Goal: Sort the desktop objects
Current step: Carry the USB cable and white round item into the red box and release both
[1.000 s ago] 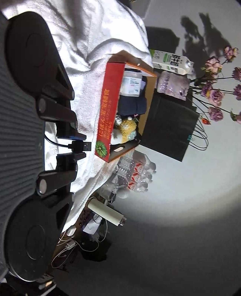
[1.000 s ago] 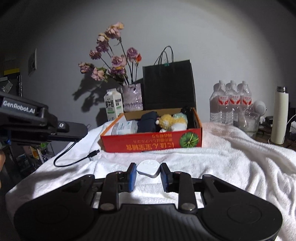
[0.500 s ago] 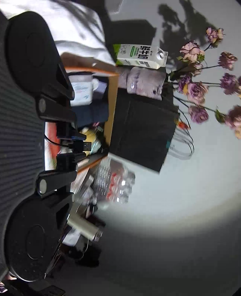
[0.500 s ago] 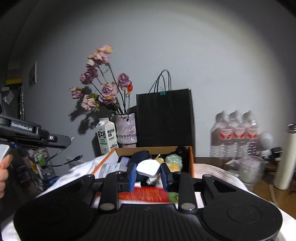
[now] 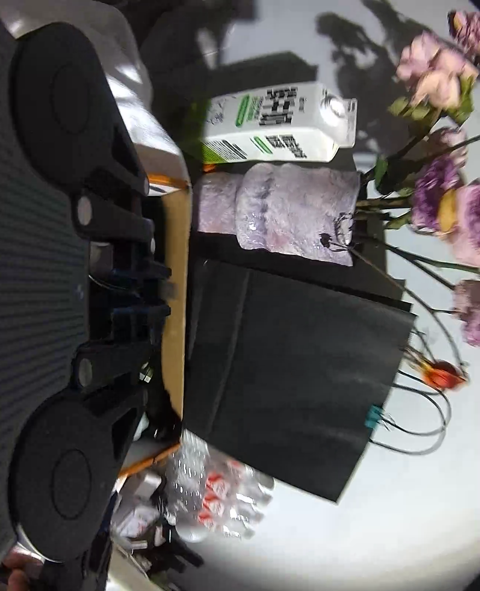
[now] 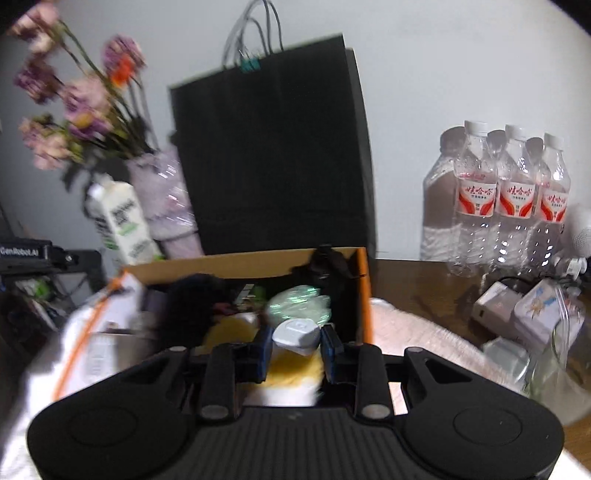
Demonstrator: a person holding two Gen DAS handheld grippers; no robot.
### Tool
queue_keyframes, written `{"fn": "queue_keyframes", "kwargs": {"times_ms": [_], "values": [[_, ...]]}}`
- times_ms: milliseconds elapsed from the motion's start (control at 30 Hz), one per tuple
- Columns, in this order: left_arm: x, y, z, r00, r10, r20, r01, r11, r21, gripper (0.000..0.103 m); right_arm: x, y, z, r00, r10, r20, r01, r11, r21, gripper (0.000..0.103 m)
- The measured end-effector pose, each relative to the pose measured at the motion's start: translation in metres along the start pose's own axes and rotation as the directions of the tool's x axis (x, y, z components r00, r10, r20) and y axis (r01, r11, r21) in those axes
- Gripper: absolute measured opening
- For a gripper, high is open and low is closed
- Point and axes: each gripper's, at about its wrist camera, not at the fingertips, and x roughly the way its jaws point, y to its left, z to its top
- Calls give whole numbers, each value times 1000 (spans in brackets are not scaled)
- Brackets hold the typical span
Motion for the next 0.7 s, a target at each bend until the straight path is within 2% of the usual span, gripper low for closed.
{"fn": "queue_keyframes", "kwargs": {"times_ms": [33, 67, 100, 133, 200, 267, 333, 400, 567, 700], "values": [[8, 3, 3, 1000, 5, -4, -5, 1000, -9, 34, 7, -2, 2, 1000, -21, -1, 21, 1000, 4, 34], [13, 6, 4, 1000, 3, -7, -3, 1000, -25, 47, 13, -4, 4, 999, -33, -3, 33, 999, 5, 45], [17, 9, 6, 1000, -3, -10, 3, 999, -38, 52, 17, -6, 6, 999, -39, 2, 39, 999, 11, 56], [19, 12, 8, 1000, -10, -12, 10, 999, -48, 57, 18, -9, 8, 999, -41, 13, 41, 999, 23, 59], [18, 15, 7, 1000, -14, -13, 13, 998, -59, 59, 19, -12, 13, 999, -37, 31, 36, 999, 33, 59], [16, 13, 6, 1000, 4, -25, -5, 999, -45, 71, 17, -12, 18, 999, -31, 38, 30, 999, 26, 60], [12, 10, 3, 998, 41, -37, -42, 999, -26, 82, 13, -8, 20, 1000, -17, 26, 17, 1000, 12, 66], [5, 6, -1, 996, 72, -48, -72, 997, -9, 83, 9, 0, 20, 1000, 1, 6, -1, 1000, -6, 71], [-21, -5, -17, 989, 119, -86, -119, 993, 11, 86, -12, 21, 17, 1000, 18, -11, -18, 998, -68, 73], [-50, -12, -33, 989, 114, -95, -110, 993, 44, 91, -40, 25, 12, 999, 28, -17, -29, 997, -74, 76]]}}
